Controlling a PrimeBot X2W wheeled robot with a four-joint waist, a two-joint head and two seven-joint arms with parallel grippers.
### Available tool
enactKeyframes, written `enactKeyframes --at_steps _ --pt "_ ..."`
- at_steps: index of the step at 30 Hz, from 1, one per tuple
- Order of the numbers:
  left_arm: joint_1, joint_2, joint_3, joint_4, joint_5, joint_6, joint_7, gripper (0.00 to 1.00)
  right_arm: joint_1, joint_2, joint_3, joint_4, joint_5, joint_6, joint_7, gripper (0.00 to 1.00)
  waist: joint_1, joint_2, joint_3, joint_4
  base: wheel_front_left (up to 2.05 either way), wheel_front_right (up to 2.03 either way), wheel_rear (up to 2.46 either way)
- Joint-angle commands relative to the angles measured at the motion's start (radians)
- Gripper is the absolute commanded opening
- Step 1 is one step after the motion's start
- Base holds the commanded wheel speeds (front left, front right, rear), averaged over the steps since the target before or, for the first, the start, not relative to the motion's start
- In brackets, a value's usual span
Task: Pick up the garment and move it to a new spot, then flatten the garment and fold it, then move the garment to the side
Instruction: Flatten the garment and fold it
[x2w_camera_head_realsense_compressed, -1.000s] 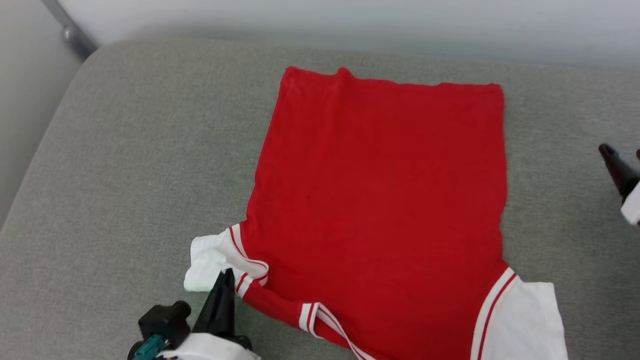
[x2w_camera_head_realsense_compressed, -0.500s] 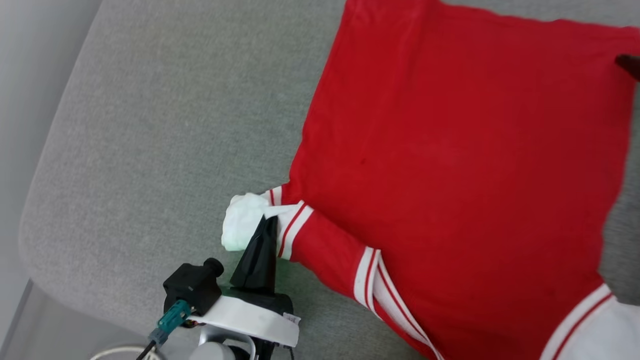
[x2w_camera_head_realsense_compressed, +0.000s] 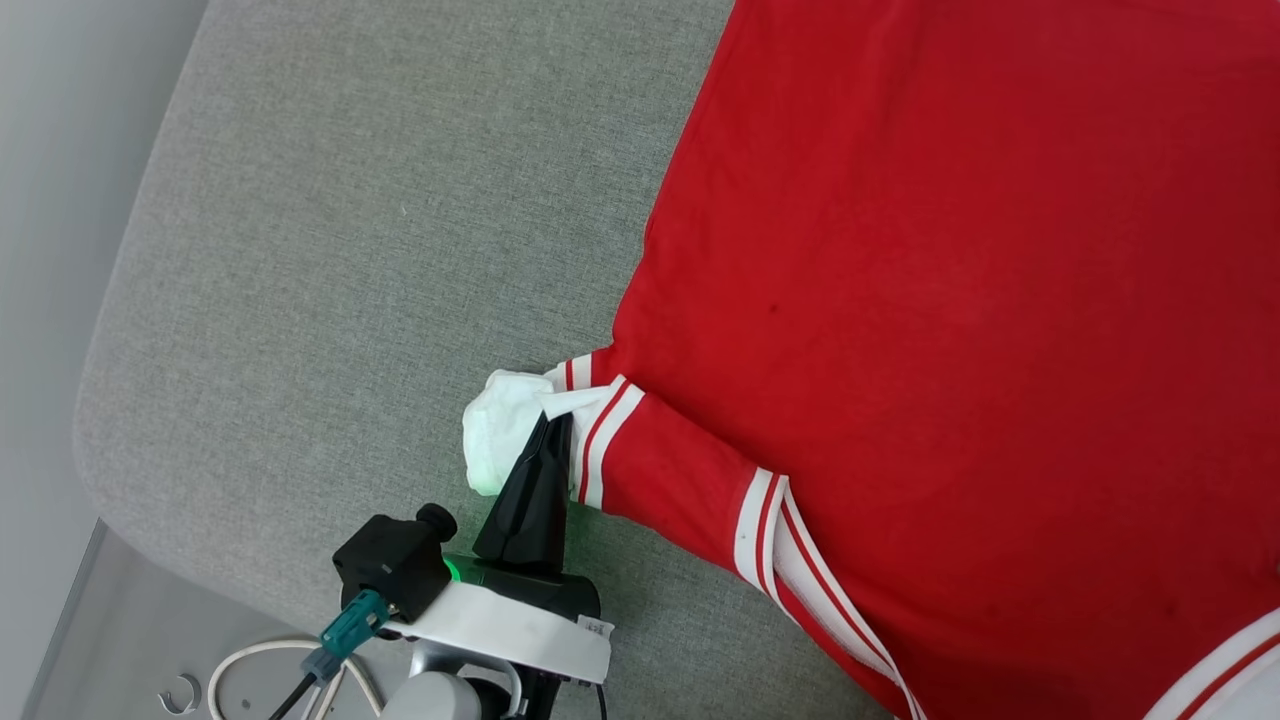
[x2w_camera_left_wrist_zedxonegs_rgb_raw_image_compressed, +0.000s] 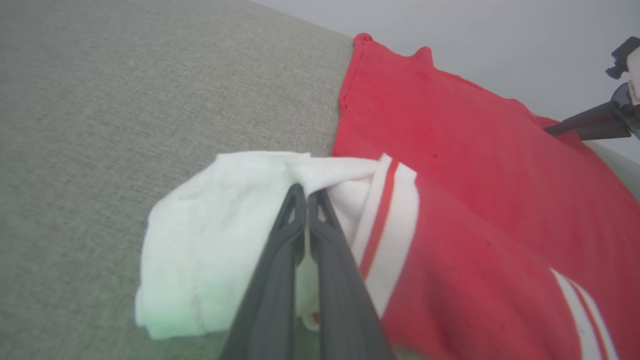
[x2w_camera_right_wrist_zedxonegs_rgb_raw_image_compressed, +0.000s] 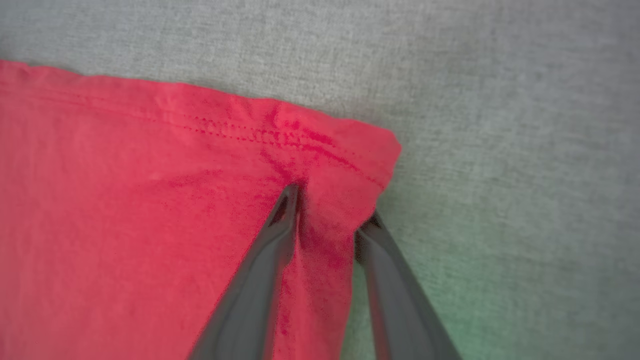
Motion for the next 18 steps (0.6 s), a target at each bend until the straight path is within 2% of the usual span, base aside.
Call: enactKeyframes --at_steps 1,7,14,18 --pt "-0.015 -0.003 0.002 0.002 0.002 -0.004 -0.005 0.00 0.101 0.050 0.024 0.058 -0.002 -0.001 0.035 0.00 0.0001 0.0000 -0.005 -0.001 0.00 0.00 0.00" --pt "-0.005 -0.003 0.006 0.015 -0.003 0.004 -0.005 0.00 0.058 0.001 0.088 -0.018 0.023 -0.001 -0.024 0.00 0.0001 0.0000 -0.056 -0.018 0.00 0.00 0.00" --pt "0.033 -0.003 0.035 0.043 0.012 0.005 -0.004 0.00 0.104 -0.077 0.186 -0.108 0.101 -0.001 -0.074 0.00 0.0001 0.0000 -0.164 -0.074 0.00 0.00 0.00" --pt "0.085 0.021 0.069 0.087 0.024 0.013 -0.003 0.00 0.214 -0.159 0.241 -0.214 0.181 -0.001 -0.083 0.00 0.0001 0.0000 -0.279 -0.160 0.00 0.00 0.00"
